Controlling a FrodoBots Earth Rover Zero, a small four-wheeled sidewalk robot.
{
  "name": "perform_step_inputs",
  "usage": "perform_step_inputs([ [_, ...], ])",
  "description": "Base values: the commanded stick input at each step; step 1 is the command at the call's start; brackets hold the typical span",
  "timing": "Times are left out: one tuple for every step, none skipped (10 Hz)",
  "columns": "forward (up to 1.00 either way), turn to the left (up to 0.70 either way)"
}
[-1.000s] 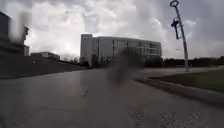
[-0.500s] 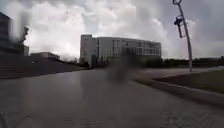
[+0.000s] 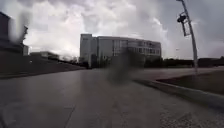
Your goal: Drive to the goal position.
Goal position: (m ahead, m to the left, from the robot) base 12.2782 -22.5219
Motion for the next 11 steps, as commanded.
perform_step_inputs([
  [0.70,0.00],
  [0.70,0.00],
  [0.70,0.00],
  [0.70,0.00],
  [0.70,0.00],
  [0.70,0.00],
  [0.70,0.00],
  [0.70,0.00],
  [0.70,0.00],
  [0.70,0.00],
  [0.70,0.00],
])
